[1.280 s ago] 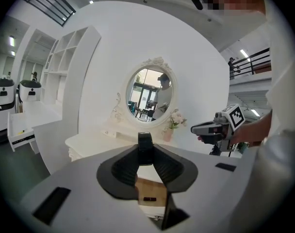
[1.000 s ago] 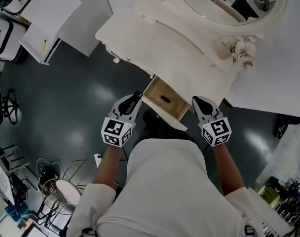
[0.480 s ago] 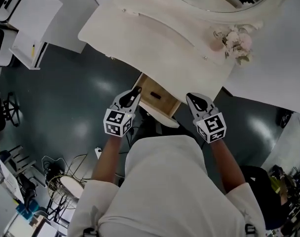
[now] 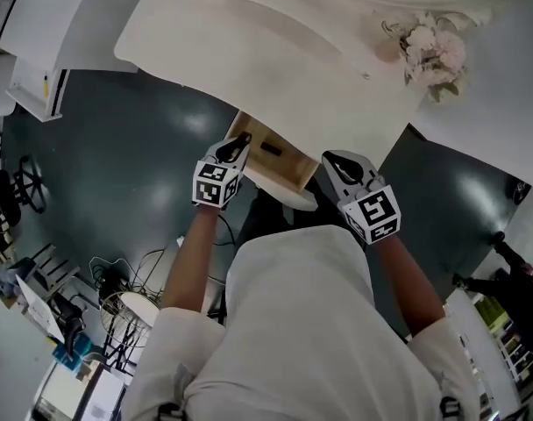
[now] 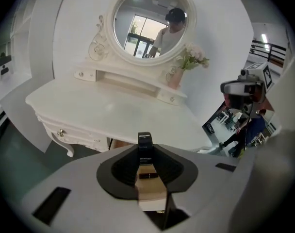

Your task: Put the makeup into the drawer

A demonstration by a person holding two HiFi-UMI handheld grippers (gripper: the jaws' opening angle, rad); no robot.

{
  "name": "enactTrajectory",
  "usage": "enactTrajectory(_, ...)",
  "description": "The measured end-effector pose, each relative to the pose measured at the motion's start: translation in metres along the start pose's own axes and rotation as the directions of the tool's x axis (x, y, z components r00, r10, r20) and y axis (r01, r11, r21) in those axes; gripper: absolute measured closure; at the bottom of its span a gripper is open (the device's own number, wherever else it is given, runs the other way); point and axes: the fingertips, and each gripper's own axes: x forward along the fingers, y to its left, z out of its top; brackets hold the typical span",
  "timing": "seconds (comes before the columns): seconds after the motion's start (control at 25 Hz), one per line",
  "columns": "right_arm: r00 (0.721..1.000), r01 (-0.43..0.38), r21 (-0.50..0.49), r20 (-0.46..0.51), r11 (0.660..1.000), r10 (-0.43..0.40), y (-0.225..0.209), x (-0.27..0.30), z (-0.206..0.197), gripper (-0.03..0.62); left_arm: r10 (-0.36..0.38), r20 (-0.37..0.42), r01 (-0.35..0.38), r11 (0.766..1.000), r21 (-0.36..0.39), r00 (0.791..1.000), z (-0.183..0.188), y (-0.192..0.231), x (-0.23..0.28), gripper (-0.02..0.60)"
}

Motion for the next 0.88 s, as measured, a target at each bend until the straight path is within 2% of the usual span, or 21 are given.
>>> enactTrajectory(0.2, 0.999, -0.027, 0.044, -0.022, 0.999, 0.028, -0.006, 0.013, -0.017, 0.565, -0.008, -0.125, 0.009, 1.000, 0.008, 0.992, -0.031, 0.013, 0.040, 0.488)
enactTrajectory(0.36, 0.999, -0.040, 0.088, -0.033, 0.995, 0.043, -0.006, 0.022, -0.029, 0.565, -0.010, -0.242, 0.021, 0.999, 0.045, 0.970, -0.056, 0.022, 0.063, 0.488)
enactTrajectory(0.52, 0.998, -0.050, 0.120, -0.035, 0.991, 0.055, -0.004, 0.029, -0.038, 0.565, -0.024, -0.374, 0.068, 0.992, 0.105, 0.927, -0.076, 0.024, 0.084, 0.487)
enactTrajectory(0.76, 0.997, -0.059, 0.149, -0.036, 0.987, 0.065, 0.003, 0.033, -0.046, 0.565, 0.090, -0.517, 0.067, 0.959, 0.277, 0.851, -0.096, 0.032, 0.107, 0.486)
enactTrajectory(0.88, 0.997, -0.061, 0.159, -0.036, 0.985, 0.067, 0.006, 0.036, -0.046, 0.565, 0.108, -0.548, 0.090, 0.942, 0.322, 0.830, -0.105, 0.034, 0.117, 0.486)
